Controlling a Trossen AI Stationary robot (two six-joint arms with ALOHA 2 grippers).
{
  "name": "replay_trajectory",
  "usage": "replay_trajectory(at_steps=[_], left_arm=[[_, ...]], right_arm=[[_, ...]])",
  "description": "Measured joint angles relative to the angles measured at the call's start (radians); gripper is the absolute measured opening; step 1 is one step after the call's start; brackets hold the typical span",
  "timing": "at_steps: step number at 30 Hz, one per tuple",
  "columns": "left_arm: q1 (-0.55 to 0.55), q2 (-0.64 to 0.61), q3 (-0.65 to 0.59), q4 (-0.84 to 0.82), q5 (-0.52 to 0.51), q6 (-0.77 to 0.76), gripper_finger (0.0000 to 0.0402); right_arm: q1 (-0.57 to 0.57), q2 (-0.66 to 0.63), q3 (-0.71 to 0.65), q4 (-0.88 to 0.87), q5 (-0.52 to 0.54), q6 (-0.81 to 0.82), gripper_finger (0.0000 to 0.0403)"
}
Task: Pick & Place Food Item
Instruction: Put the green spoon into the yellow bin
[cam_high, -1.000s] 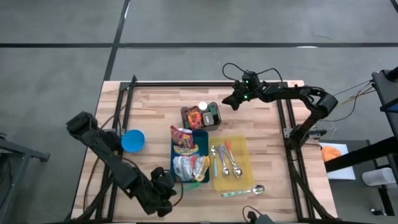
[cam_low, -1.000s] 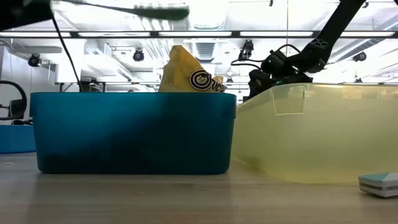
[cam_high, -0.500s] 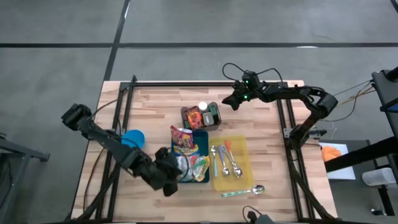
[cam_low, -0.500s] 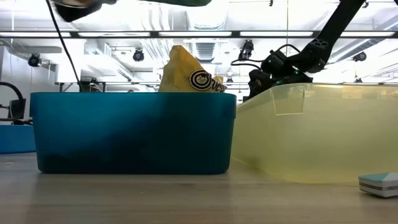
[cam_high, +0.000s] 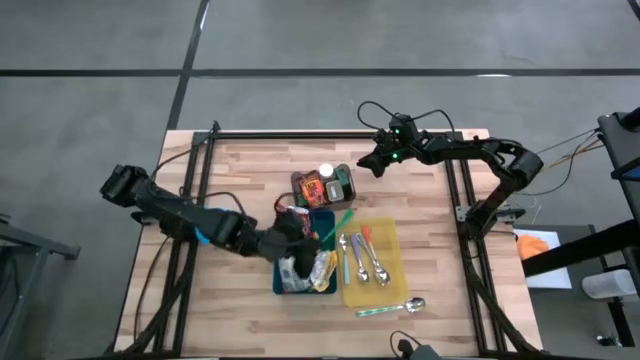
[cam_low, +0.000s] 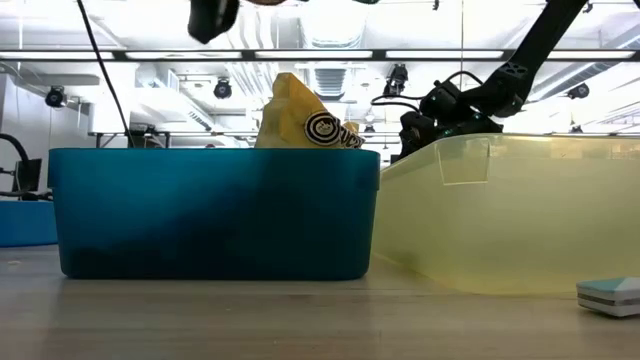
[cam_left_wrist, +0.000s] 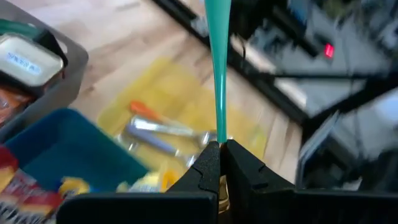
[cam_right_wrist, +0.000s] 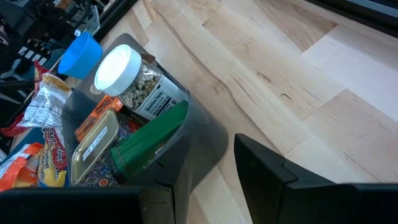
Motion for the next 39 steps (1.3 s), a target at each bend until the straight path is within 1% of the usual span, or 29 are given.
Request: replay_trajectory(at_steps=[3,6,10,13,16,19,22,29,32,36,39], left_arm=[[0.046,0.009,0.0,0.084,-0.005,-0.061,0.0007],[0.084,0.032,0.0,0.146,-0.032,-0.192,0.0007],[0.124,0.092,0.0,0.205,-0.076,-0.391,0.0007],[0.141,0.149,0.0,0.255,-0.065,-0.455,0.0007],[0.144,0.212,0.009,0.328,-0.017,-0.47,0.0007],[0.143,0.28,0.064,0.327,0.027,-0.536,0.0007],[0.147,0.341,0.121,0.316,0.079,-0.548,0.0007],[0.145,0.457,0.264,0.172,0.218,-0.633,0.0007],[0.144,0.499,0.306,0.11,0.281,-0.672,0.0007],[0.143,0.548,0.317,0.084,0.355,-0.719,0.0007],[0.142,0.57,0.305,0.086,0.374,-0.736,0.0007]], right_arm=[[0.0,0.0,0.0,0.0,0.0,0.0,0.0116],[0.0,0.0,0.0,0.0,0.0,0.0,0.0116],[0.0,0.0,0.0,0.0,0.0,0.0,0.0116],[0.0,0.0,0.0,0.0,0.0,0.0,0.0116],[0.0,0.0,0.0,0.0,0.0,0.0,0.0116],[0.0,0.0,0.0,0.0,0.0,0.0,0.0116],[0.0,0.0,0.0,0.0,0.0,0.0,0.0116],[0.0,0.0,0.0,-0.001,0.0,0.0,0.0116],[0.0,0.0,0.0,-0.001,0.0,0.0,0.0116],[0.0,0.0,0.0,-0.001,0.0,0.0,0.0116],[0.0,0.0,0.0,0.0,0.0,0.0,0.0116]])
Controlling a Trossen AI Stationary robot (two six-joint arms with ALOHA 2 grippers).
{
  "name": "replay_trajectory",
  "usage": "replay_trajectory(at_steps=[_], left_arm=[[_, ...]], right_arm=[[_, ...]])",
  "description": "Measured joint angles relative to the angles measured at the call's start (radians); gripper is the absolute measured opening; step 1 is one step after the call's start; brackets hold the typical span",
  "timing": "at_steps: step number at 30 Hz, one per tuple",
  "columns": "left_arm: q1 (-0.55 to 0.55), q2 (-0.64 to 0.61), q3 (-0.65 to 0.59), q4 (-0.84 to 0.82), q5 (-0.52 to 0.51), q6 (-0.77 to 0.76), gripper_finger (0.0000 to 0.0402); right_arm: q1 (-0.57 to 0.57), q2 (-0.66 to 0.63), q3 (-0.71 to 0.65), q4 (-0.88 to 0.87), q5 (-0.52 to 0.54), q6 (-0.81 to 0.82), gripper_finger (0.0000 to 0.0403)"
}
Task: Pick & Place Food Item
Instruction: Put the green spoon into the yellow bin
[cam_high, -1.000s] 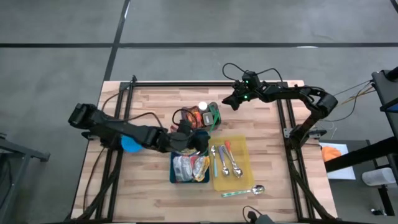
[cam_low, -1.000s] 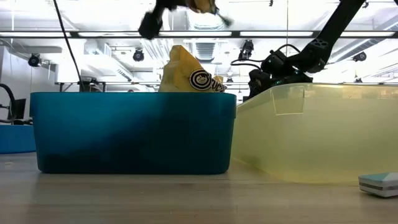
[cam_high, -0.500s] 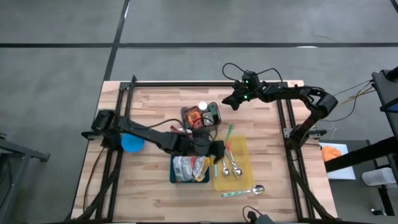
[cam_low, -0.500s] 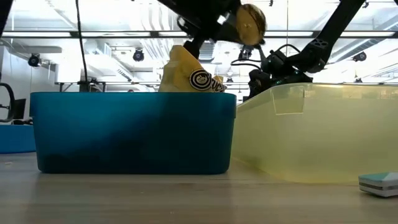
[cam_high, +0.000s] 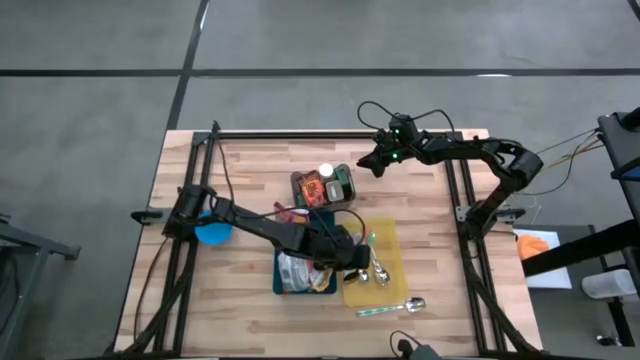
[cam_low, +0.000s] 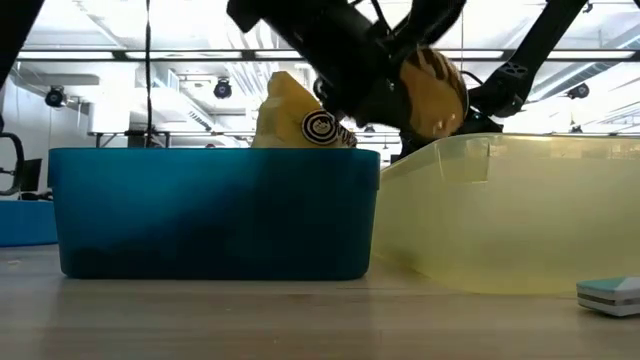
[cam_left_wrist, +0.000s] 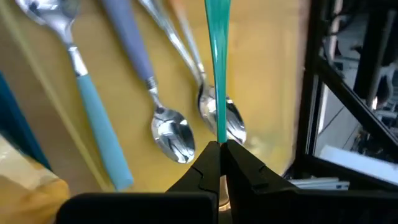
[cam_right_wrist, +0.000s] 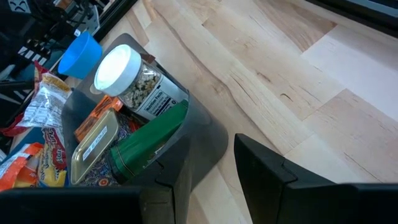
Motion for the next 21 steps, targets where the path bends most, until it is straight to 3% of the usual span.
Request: replay_trajectory(at_steps=[15,21], left_arm=[[0.004,0.014,-0.017,-0.031,0.011,-0.034,0.0011],[0.004,0.014,-0.017,-0.031,0.005,-0.033,0.0061]], right_arm=[[0.0,0.0,0.0,0.0,0.0,0.0,0.0116],[0.0,0.0,0.0,0.0,0.0,0.0,0.0116]])
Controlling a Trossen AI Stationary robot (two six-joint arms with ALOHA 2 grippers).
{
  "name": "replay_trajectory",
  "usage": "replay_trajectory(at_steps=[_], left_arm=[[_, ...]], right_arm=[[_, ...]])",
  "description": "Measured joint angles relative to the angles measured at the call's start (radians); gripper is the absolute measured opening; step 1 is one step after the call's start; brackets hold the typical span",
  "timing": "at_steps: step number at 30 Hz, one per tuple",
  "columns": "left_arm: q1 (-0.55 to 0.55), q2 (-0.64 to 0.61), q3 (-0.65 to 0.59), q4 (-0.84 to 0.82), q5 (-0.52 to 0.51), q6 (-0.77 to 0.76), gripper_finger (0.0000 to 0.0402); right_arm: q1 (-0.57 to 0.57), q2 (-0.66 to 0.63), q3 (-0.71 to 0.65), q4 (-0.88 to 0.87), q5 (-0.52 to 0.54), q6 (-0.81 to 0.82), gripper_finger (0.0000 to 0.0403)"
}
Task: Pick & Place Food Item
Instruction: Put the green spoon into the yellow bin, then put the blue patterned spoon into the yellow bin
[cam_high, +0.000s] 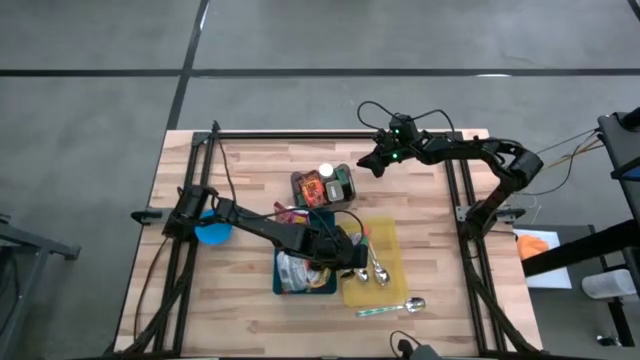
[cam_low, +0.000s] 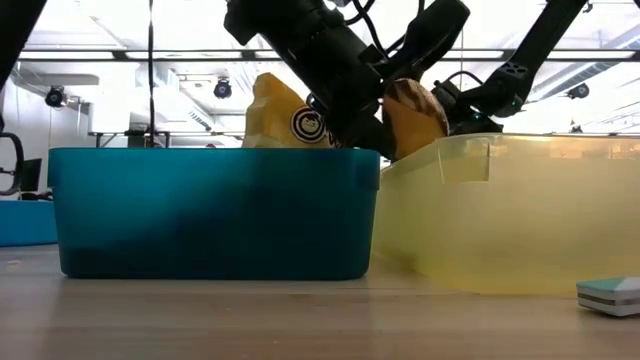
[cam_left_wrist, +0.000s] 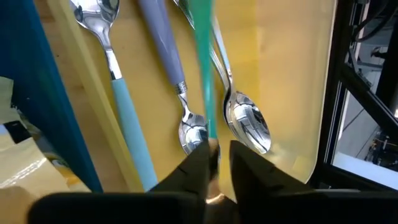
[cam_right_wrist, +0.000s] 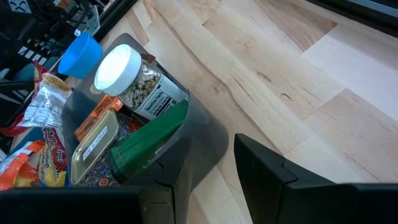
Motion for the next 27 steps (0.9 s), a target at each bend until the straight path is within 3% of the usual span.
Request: replay_trajectory(at_steps=[8,18,24,27], left_arm=[[0.001,0.0,0.0,0.019,-0.004,0.003,0.0133],[0.004,-0.011,0.0,0.04,-0.004,0.017,0.0143],[0.026,-0.095,0.0,0.069,-0.024,0.209,0.0143],[0.03,-0.15,0.0,0.072,-0.104,0.373,0.0143]], right_arm=[[0.0,0.0,0.0,0.0,0.0,0.0,0.0116],[0.0,0.0,0.0,0.0,0.0,0.0,0.0116],[0.0,0.0,0.0,0.0,0.0,0.0,0.0116],[0.0,0.0,0.0,0.0,0.0,0.0,0.0116]])
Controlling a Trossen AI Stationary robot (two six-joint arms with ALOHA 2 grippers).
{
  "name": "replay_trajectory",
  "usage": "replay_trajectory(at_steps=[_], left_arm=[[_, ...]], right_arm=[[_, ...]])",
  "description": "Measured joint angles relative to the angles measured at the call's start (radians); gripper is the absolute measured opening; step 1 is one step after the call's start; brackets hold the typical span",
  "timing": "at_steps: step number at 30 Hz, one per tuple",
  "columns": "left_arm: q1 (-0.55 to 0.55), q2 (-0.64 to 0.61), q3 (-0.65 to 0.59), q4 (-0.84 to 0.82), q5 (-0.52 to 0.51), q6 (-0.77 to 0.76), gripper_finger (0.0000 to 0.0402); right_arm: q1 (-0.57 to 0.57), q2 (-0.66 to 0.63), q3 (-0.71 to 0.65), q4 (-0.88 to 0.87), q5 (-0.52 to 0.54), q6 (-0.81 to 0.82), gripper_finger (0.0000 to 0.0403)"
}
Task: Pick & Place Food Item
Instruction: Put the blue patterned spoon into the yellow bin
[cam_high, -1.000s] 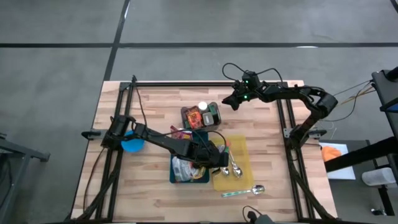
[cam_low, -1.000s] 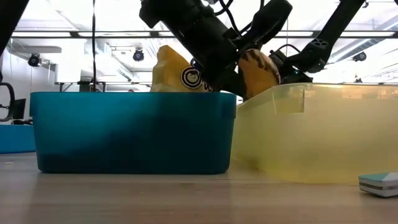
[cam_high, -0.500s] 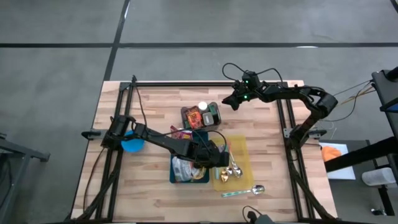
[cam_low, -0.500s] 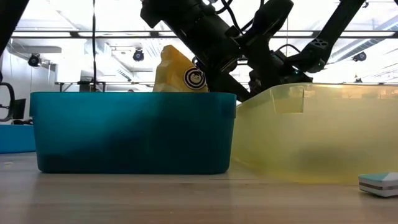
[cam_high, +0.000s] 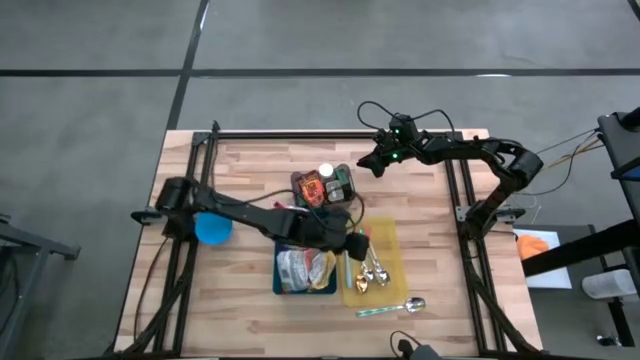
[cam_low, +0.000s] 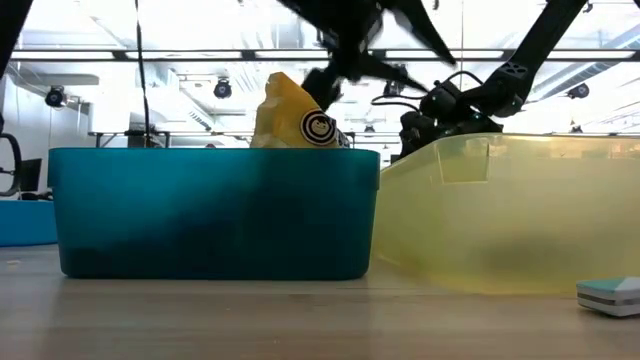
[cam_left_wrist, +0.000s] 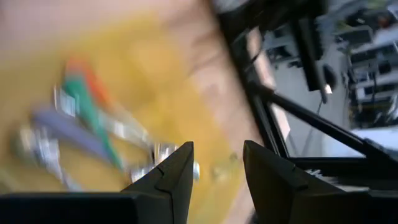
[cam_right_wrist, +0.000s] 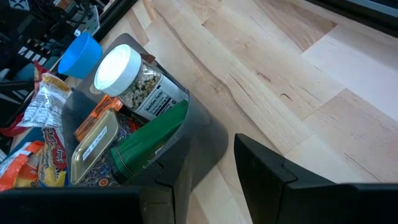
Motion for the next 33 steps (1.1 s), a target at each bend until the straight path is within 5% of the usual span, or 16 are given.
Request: replay_trajectory(at_steps=[4,15,26,33], left_arm=[[0.012,-0.085,0.0,0.034,-0.08,0.324,0.0143],[0.059,-0.306,0.0,0.053,-0.091,1.138,0.0143],[0.132,-0.338,-0.001,0.03,-0.091,1.19,0.0142],[0.189,-0.343,-0.002,-0.021,-0.085,1.272,0.01]], right_arm=[[0.0,0.0,0.0,0.0,0.0,0.0,0.0116],[0.0,0.0,0.0,0.0,0.0,0.0,0.0116],[0.0,0.0,0.0,0.0,0.0,0.0,0.0116],[0.0,0.0,0.0,0.0,0.0,0.0,0.0116]])
